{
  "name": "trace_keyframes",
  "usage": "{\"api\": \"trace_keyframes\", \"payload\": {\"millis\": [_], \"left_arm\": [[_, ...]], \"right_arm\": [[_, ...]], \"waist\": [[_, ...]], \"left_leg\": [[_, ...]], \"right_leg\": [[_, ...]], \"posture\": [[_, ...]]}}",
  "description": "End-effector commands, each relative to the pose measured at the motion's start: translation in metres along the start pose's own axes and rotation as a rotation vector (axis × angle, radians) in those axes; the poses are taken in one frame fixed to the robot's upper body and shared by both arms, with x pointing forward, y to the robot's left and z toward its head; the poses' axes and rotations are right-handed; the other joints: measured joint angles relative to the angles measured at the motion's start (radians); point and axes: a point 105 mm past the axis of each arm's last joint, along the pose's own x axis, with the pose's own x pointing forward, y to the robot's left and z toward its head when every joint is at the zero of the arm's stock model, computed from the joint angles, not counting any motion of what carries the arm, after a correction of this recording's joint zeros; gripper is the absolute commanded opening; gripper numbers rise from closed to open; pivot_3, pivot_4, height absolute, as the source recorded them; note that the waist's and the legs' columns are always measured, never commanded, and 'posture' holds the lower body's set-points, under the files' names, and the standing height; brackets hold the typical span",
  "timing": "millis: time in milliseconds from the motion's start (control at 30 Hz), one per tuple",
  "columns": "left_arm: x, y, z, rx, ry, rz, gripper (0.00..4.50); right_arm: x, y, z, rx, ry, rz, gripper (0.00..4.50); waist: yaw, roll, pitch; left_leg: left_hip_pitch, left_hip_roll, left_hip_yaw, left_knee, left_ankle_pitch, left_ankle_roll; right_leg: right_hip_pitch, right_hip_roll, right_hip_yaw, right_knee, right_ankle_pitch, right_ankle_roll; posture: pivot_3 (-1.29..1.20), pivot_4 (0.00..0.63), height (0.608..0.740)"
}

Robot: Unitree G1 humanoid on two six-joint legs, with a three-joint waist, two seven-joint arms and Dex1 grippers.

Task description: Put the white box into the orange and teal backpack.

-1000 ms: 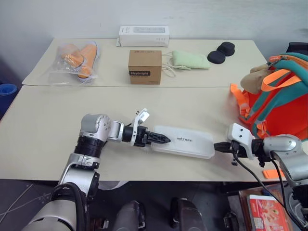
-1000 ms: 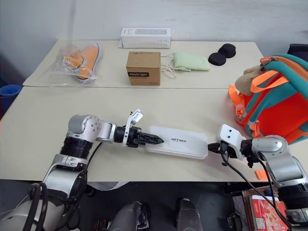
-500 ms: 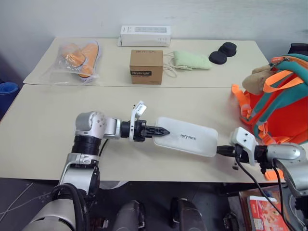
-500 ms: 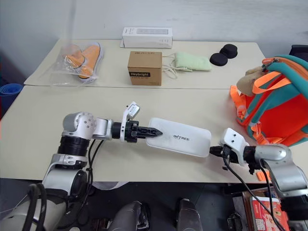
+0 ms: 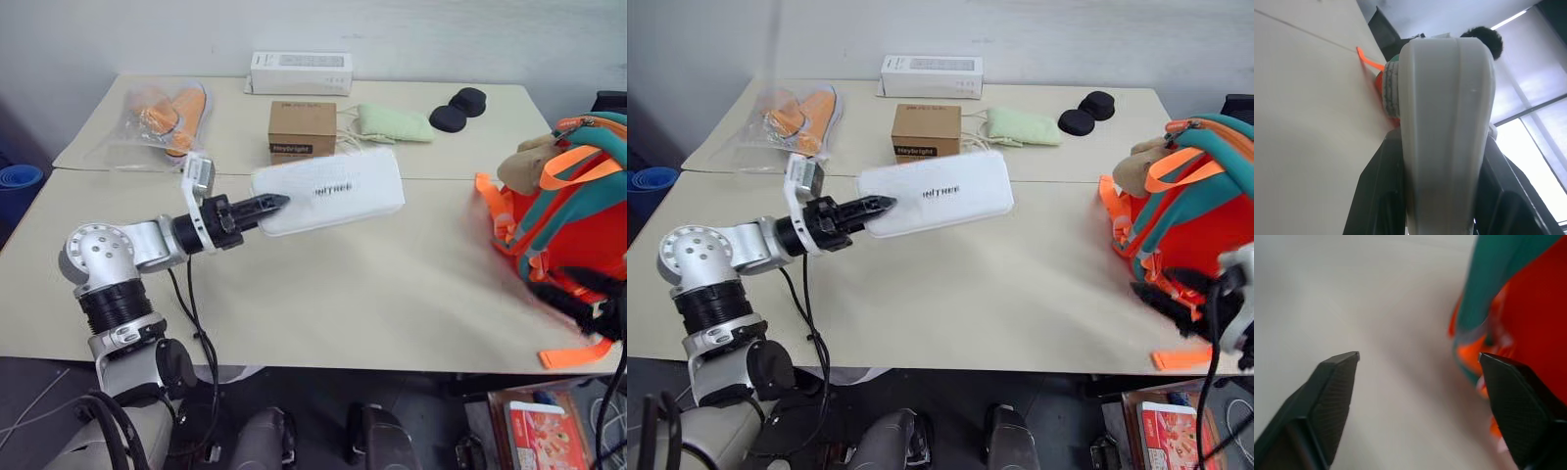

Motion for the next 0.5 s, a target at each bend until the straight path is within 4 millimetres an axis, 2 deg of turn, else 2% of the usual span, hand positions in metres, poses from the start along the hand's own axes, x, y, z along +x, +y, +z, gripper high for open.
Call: {"api": "trace_keyframes", "payload": {"millis": [33, 200, 367, 433, 500], "left_arm": [[0.002, -0.028, 0.011, 0.095, -0.028, -0.087, 1.23], [0.002, -0.043, 0.013, 0.165, -0.026, -0.114, 1.23], [0.002, -0.046, 0.009, 0.207, -0.010, -0.086, 1.23], [0.000, -0.044, 0.011, 0.222, -0.020, -0.059, 1.23], [-0.003, -0.042, 0.014, 0.233, -0.042, -0.031, 1.23]], "right_arm": [[0.019, -0.013, 0.008, 0.093, -0.079, -0.106, 4.48], [0.059, -0.026, 0.012, 0.224, -0.158, -0.207, 4.48], [0.082, -0.028, 0.015, 0.265, -0.199, -0.217, 4.48], [0.089, -0.028, 0.018, 0.252, -0.221, -0.201, 4.10], [0.093, -0.026, 0.022, 0.237, -0.240, -0.174, 3.49]], "waist": [[-0.001, -0.001, 0.000], [-0.003, -0.001, 0.000], [-0.013, -0.001, 0.000], [-0.020, -0.001, 0.000], [-0.024, -0.001, 0.000]], "left_leg": [[0.000, 0.000, 0.000, 0.000, 0.000, -0.001], [-0.001, 0.000, 0.002, -0.001, 0.001, -0.001], [-0.001, 0.000, 0.004, -0.002, 0.004, 0.005], [-0.001, 0.001, 0.004, -0.002, 0.004, 0.005], [0.000, 0.001, 0.005, -0.002, 0.004, 0.005]], "right_leg": [[0.000, 0.001, 0.000, 0.000, 0.000, 0.000], [-0.001, 0.004, 0.000, 0.000, 0.000, 0.000], [-0.002, 0.011, 0.002, 0.002, 0.000, 0.000], [-0.001, 0.012, 0.002, 0.003, 0.000, 0.000], [-0.002, 0.013, 0.002, 0.003, 0.000, 0.001]], "posture": [[0.00, 0.150, 0.740], [0.00, 0.150, 0.740], [0.00, 0.150, 0.740], [0.00, 0.150, 0.740], [0.00, 0.150, 0.740]]}}
